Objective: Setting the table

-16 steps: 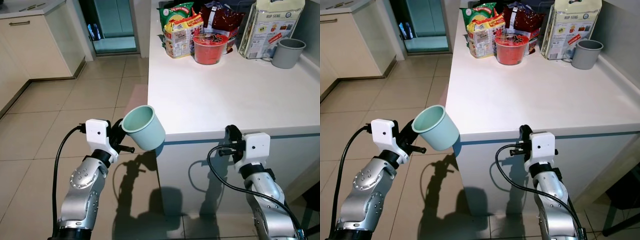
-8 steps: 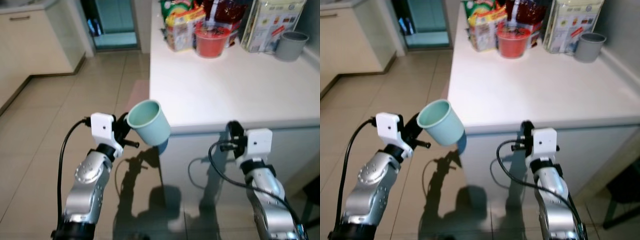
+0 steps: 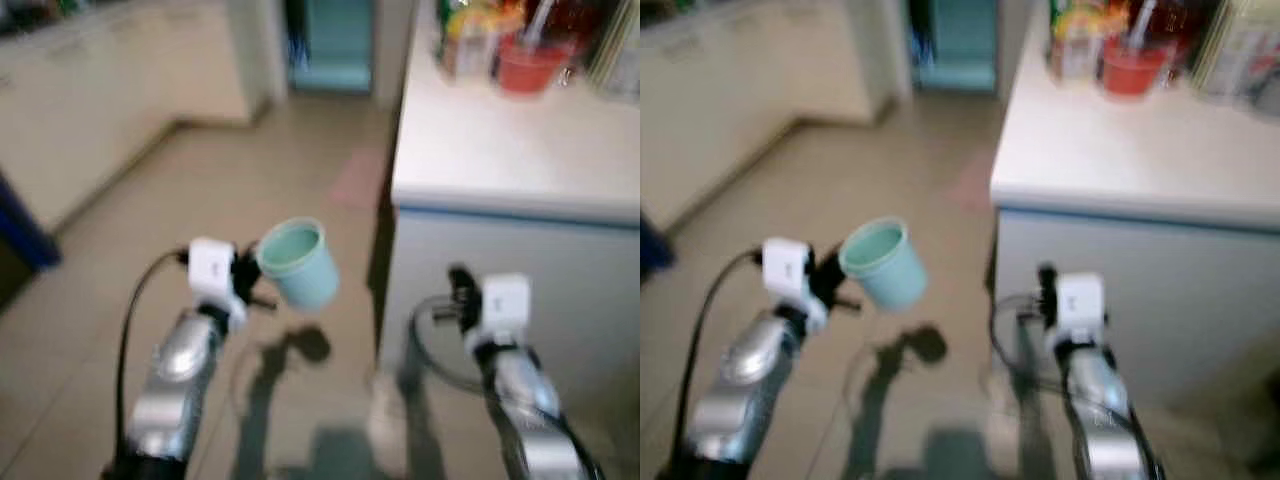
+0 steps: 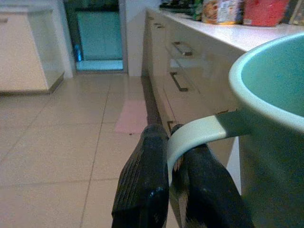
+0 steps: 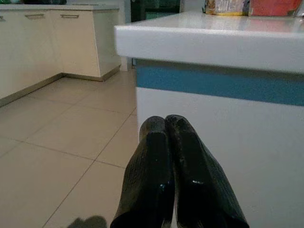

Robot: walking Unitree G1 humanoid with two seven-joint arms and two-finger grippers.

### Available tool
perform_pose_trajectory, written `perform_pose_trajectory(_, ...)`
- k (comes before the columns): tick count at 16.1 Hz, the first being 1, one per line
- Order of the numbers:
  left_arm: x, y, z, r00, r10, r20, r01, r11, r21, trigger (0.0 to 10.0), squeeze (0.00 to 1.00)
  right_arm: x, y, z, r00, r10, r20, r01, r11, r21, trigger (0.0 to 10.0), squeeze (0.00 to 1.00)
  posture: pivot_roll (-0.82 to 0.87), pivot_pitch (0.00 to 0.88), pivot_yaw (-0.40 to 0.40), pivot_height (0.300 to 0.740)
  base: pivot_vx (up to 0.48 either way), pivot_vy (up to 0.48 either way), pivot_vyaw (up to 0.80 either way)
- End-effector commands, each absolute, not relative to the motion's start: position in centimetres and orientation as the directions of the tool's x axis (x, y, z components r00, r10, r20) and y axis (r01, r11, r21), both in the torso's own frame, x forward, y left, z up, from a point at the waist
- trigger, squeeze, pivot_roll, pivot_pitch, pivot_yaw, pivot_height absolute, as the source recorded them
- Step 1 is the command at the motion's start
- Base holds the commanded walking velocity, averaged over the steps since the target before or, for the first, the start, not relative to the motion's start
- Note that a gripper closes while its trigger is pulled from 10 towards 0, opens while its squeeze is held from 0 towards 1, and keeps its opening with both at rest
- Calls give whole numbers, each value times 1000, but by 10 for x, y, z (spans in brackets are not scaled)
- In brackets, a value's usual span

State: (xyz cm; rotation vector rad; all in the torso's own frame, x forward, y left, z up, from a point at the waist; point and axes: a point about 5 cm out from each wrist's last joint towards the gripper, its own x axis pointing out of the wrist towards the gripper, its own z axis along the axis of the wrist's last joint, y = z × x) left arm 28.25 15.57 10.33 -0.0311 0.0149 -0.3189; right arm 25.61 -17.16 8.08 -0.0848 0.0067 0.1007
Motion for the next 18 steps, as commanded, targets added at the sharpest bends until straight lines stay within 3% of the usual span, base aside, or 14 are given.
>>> perform_pose_trajectory(1,288,150,112,944,-328,15,328,944,-19,0,0,258,-176,86,996,90,8,-89,991,-99,10000,0,-42,0,101,740,0,-472,0)
perform_pose_trajectory(15,292,147,106,945,-326,-30,327,942,74,0,0,256,-171,84,994,111,-2,-111,988,-108,10000,0,-48,0,101,740,0,-449,0)
perform_pose_trajectory(18,293,147,105,947,-320,-34,321,943,82,0,0,255,-172,84,994,113,-6,-113,987,-112,10000,0,-52,0,101,740,259,-401,0)
